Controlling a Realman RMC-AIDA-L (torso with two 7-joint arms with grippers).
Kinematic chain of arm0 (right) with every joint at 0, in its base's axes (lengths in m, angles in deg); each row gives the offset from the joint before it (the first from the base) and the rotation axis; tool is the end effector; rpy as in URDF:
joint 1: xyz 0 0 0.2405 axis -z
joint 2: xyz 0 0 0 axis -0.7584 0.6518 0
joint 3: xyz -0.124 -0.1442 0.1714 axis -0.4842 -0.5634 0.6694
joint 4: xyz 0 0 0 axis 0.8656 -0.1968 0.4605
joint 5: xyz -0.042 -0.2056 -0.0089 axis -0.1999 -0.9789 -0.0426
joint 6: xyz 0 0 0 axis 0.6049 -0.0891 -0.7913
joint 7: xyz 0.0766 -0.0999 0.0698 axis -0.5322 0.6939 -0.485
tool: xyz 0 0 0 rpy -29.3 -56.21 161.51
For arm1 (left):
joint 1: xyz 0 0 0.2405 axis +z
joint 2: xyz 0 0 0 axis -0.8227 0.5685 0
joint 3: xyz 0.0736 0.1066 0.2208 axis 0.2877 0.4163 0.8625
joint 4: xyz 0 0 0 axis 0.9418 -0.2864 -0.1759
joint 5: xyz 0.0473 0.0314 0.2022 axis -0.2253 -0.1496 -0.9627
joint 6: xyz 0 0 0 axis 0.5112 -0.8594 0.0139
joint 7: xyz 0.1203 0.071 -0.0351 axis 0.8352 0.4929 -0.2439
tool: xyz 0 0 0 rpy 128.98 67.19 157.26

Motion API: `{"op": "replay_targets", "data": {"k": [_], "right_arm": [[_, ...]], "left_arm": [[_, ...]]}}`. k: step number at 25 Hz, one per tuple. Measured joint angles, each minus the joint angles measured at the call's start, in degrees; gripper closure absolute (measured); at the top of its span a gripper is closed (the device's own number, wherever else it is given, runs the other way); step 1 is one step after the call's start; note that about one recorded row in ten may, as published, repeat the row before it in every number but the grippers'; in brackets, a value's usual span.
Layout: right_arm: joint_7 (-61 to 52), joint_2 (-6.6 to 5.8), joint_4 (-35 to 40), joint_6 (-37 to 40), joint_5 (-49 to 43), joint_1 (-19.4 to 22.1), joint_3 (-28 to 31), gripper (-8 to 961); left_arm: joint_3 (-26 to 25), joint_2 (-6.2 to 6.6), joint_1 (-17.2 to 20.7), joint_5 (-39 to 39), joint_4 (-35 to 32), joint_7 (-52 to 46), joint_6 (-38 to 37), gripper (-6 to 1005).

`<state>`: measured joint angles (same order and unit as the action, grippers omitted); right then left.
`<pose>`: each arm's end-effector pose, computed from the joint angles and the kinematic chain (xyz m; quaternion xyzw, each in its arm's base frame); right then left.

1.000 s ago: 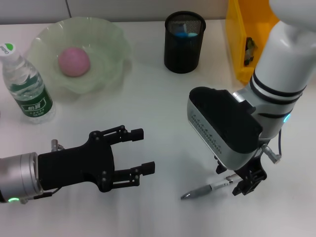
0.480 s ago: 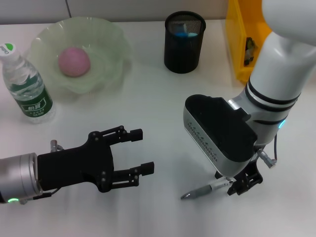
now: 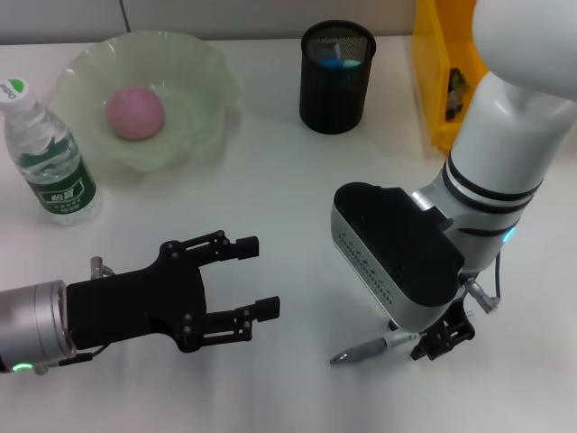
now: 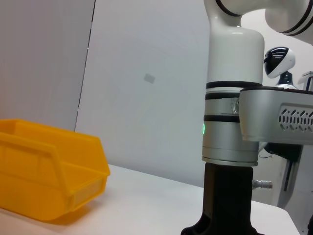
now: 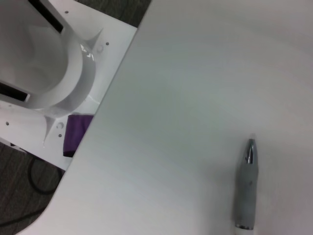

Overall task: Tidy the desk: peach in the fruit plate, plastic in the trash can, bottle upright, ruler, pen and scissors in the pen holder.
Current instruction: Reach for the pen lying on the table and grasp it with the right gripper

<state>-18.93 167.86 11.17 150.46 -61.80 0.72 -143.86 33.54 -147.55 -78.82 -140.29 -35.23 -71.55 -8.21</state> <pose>0.1434 0.3112 -0.0864 0.9139 0.2007 0.3240 0.1398 -0.2782 0.2519 -0.0409 -0.9265 -0.1352 -0.3424 0.0782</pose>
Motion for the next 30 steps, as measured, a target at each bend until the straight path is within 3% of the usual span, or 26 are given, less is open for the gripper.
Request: {"op": "replay_targets", "data": {"k": [30], "right_arm": [[0.06,0.00,-0.38,-3.12,-0.07,0.26,-2.17,683]], "left_arm": [[0.00,0.27,0.09,0.00,-0.09,-0.11,-0.09,216]]}}
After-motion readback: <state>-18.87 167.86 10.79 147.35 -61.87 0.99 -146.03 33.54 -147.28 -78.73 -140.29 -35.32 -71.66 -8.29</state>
